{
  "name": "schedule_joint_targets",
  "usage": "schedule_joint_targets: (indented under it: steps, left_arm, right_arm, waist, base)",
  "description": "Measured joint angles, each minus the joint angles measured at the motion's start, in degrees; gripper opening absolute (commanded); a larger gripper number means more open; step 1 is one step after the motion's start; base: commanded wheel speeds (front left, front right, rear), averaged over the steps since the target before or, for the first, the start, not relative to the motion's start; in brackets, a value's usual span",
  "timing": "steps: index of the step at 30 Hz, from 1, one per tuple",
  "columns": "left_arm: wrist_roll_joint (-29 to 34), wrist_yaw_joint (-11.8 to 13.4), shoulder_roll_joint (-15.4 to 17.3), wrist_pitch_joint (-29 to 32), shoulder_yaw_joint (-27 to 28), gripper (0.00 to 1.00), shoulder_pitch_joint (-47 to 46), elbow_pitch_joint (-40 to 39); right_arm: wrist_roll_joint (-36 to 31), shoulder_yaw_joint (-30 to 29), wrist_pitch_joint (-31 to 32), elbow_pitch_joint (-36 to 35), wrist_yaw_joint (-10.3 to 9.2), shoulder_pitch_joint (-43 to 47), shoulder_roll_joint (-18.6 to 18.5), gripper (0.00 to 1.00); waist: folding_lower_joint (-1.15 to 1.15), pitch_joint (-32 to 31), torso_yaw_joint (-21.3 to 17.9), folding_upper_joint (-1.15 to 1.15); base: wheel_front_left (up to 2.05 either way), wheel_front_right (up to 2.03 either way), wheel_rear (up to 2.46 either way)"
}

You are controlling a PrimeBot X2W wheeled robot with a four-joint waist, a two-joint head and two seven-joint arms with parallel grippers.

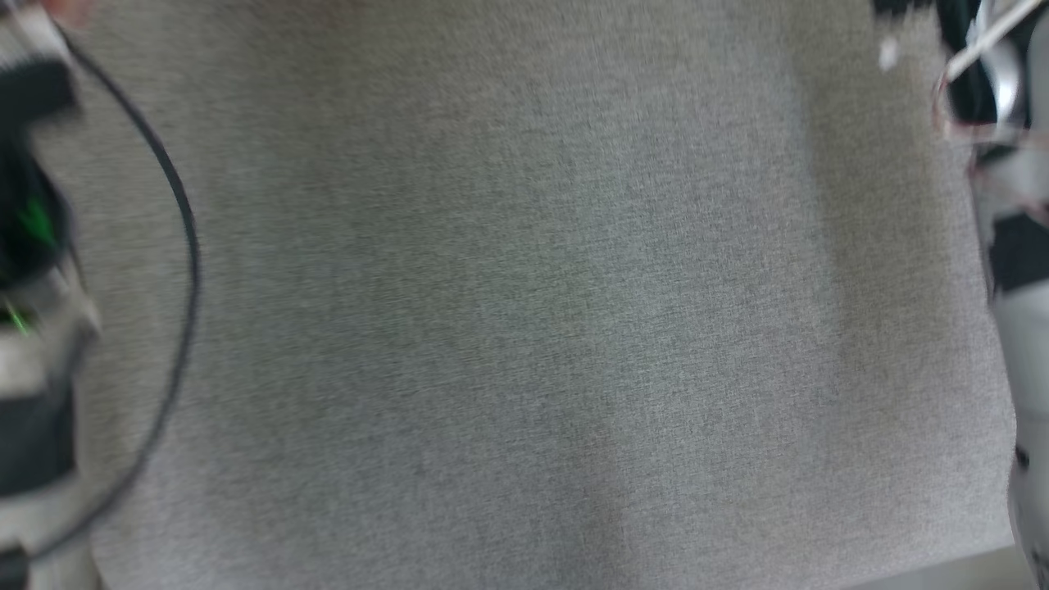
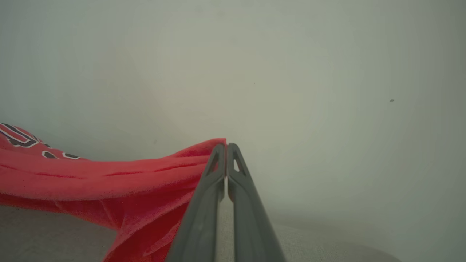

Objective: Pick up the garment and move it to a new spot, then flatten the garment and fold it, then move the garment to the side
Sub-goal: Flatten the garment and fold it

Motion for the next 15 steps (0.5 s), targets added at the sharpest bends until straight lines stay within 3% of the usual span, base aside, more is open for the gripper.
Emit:
schedule_joint_targets:
  steps: [8, 15]
  left_arm:
    - [-5.24, 0.00, -1.26, 0.00, -3.02, 0.00, 19.56, -0.98]
    - [-11.80, 0.00, -1.37, 0.62, -10.53, 0.00, 33.73, 1.46]
  right_arm:
    - [6.98, 1.18, 14.30, -4.99, 0.00, 14.02, -3.99, 0.00]
    - [10.55, -1.34, 21.97, -9.89, 0.00, 28.53, -3.94, 0.00]
  waist:
    - [-0.01, -6.23, 2.09, -0.02]
    - [-0.01, -13.19, 3.83, -0.02]
  base:
    - [0.00, 0.00, 0.00]
    - [0.00, 0.00, 0.00]
